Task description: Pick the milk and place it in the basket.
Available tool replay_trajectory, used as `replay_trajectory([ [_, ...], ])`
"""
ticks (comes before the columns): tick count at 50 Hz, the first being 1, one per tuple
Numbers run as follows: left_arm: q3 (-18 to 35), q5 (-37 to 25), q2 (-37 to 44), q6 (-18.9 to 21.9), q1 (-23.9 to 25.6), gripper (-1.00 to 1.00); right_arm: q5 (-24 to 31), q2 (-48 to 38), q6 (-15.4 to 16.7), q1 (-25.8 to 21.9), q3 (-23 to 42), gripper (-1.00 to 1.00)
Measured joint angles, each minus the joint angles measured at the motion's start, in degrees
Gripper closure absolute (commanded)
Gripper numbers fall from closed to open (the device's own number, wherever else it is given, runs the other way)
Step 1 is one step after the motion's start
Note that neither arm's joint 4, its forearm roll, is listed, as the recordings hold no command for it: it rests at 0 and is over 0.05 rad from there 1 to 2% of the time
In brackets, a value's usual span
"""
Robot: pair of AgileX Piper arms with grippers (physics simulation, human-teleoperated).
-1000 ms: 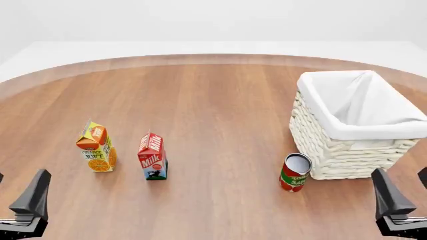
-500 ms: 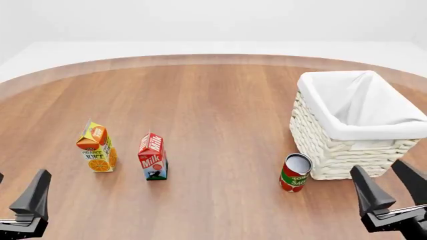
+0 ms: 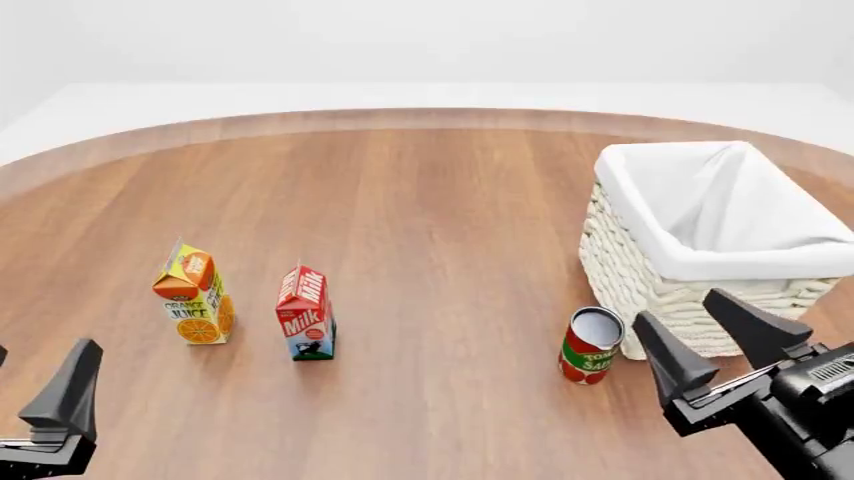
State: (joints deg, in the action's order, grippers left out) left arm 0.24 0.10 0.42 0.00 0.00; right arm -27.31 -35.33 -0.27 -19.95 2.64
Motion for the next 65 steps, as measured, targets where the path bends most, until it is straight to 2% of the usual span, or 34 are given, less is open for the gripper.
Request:
replay_trajectory([
  [18,0.0,0.0,0.0,0.0,0.0,-1.0,-7.4,-13.4,1.0,-6.9,4.6,-1.0],
  [30,0.0,0.0,0.0,0.0,0.0,-1.0,-8.9,-21.0,1.5,-11.1,9.5,-1.0],
  [48,0.0,0.0,0.0,0.0,0.0,-1.0,-3.8,-29.3,-0.3,-17.3,19.6,-1.0],
  [65,0.0,0.0,0.0,0.0,0.0,-1.0,2.6,-34.2,-6.4,-21.2,28.5,-1.0],
])
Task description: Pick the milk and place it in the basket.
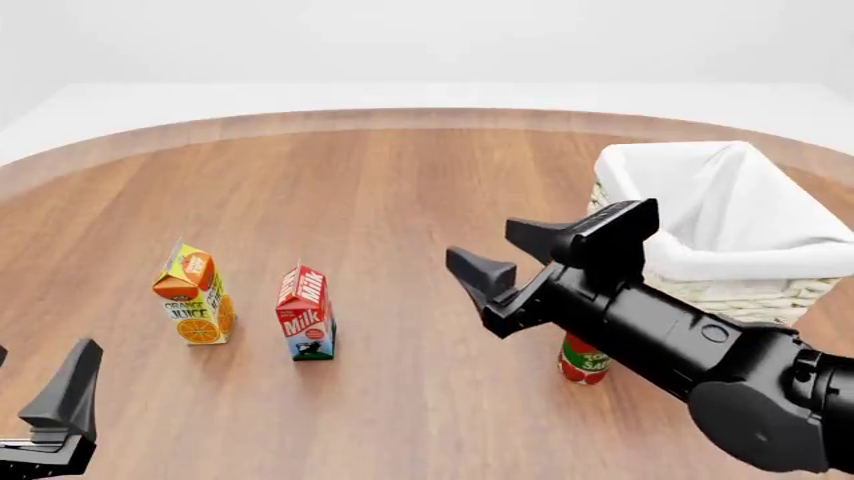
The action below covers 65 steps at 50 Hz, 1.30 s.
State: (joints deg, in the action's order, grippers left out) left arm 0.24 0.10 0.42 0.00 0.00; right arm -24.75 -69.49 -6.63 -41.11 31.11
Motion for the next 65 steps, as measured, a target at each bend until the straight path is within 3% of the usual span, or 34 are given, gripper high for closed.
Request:
replay_trajectory([
  [26,0.0,0.0,0.0,0.0,0.0,-1.0,15.2,-3.4,-10.8,-1.8,13.8,-1.0],
  [50,0.0,0.0,0.0,0.0,0.0,-1.0,23.8,-8.5,-19.2,-2.4,24.2,-1.0],
  [65,0.0,0.0,0.0,0.0,0.0,-1.0,27.2,-13.4,-22.4,-1.8,30.4,-1.0],
])
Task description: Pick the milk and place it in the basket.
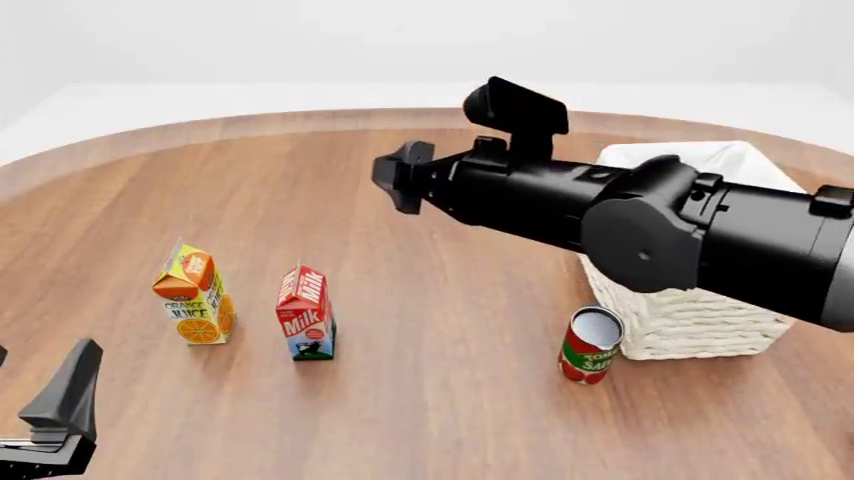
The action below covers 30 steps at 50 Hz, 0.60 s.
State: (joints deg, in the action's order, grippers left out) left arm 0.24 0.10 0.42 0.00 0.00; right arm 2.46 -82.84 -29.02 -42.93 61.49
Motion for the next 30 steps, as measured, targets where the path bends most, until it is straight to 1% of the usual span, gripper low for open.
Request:
replay_trajectory([
  [16,0.0,0.0,0.0,0.0,0.0,-1.0,2.3,-5.3,-1.2,0.9,4.7,-1.0],
  [30,0.0,0.0,0.0,0.0,0.0,-1.0,3.0,-10.3,-2.5,0.5,8.3,-1.0],
])
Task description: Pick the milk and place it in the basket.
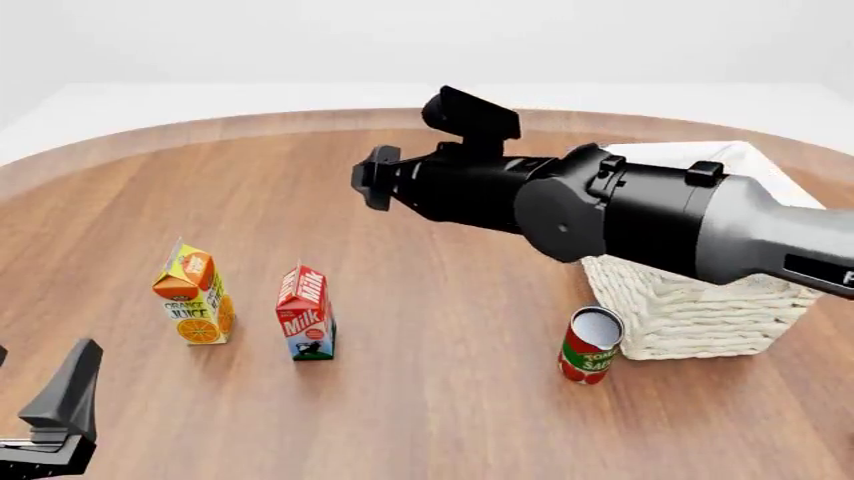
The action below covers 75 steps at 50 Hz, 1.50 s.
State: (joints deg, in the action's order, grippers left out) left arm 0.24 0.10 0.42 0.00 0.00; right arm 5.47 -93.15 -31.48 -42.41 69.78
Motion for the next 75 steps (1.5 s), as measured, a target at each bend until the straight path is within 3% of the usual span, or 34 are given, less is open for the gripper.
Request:
replay_trajectory([
  [12,0.0,0.0,0.0,0.0,0.0,-1.0,-2.4,-6.1,-5.6,-1.4,2.1,-1.0],
  [28,0.0,0.0,0.0,0.0,0.0,-1.0,-3.9,-10.0,-8.6,-2.6,3.5,-1.0],
  [75,0.0,0.0,0.0,0.0,0.0,-1.0,-3.4,-19.0,-8.9,-4.5,9.7,-1.0],
])
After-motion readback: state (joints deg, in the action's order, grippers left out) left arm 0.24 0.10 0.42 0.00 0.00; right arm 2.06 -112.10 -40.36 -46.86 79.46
